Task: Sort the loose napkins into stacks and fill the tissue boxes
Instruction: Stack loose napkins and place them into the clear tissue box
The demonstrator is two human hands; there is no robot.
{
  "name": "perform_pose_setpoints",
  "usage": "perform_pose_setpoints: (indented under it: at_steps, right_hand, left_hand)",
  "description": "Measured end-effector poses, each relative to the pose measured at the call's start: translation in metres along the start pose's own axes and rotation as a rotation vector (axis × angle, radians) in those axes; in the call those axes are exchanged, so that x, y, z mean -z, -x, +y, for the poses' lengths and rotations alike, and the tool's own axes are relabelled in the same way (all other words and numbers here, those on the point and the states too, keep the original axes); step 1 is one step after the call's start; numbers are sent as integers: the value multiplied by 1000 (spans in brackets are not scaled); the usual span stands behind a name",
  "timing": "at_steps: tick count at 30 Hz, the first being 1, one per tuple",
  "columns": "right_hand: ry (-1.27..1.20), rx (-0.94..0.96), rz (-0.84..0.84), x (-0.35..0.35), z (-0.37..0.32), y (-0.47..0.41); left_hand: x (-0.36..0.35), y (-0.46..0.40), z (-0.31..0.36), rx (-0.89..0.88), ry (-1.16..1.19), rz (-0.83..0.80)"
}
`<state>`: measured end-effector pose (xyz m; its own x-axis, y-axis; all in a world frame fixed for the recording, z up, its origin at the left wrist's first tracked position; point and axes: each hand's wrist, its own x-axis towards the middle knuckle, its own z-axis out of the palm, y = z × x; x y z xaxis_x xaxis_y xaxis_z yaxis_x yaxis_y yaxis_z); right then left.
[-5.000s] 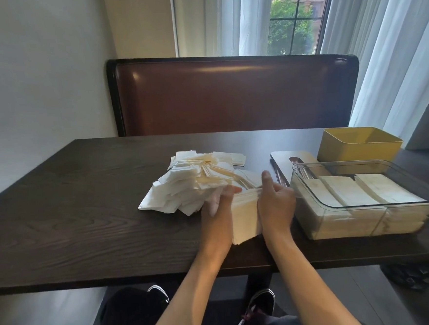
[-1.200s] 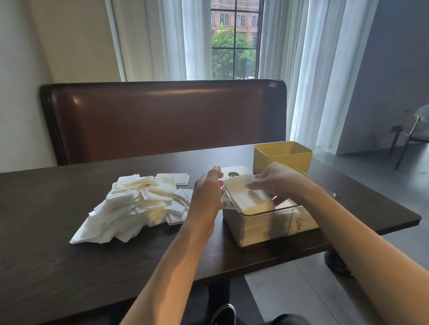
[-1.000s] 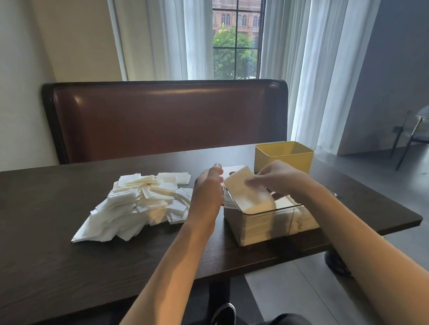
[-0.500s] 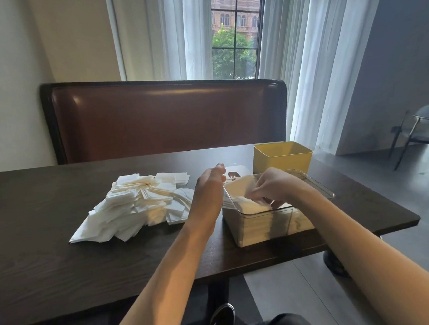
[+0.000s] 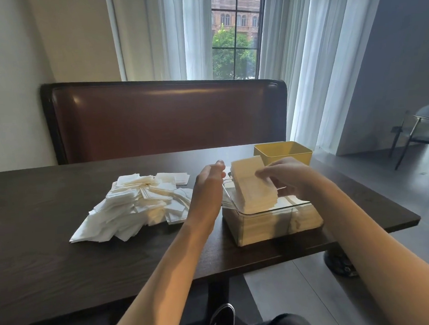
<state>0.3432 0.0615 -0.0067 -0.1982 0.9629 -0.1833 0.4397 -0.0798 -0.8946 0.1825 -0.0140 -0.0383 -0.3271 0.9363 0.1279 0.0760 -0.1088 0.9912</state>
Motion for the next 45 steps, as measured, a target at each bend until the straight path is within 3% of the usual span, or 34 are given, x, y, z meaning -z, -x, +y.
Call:
perform_pose_setpoints:
  at_steps: [3, 9, 18, 22, 29, 34, 38, 40, 43, 45]
  right_hand:
    - [-21, -61, -55, -1, 3, -1]
    - [-90, -69, 74, 26, 5, -4]
    - [420, -86, 14, 23, 23, -11]
    - [446, -64, 53, 27, 24, -14]
    - [563, -12, 56, 23, 31, -16]
    - [580, 27, 171, 25, 26, -15]
    - [485, 207, 306, 31, 18, -7]
    - [392, 251, 260, 25, 12, -1]
    - [259, 105, 17, 8, 7, 1]
    - [310, 29, -86, -2, 10, -1]
  left_hand:
    - [-1, 0, -1, -6, -18, -16]
    - [1, 4, 1, -70, -89, -74]
    - [-15, 10, 3, -157, -334, -207]
    - [-17, 10, 3, -176, -594, -316]
    - [-18, 11, 6, -192, -726, -323]
    - [-22, 12, 7, -226, -655, -272]
    - [-19, 12, 6, -200, -445, -205]
    - [-19, 13, 7, -168, -405, -210]
    - [-20, 13, 6, -159, -399, -218]
    - [-20, 13, 5, -158, -390, -208]
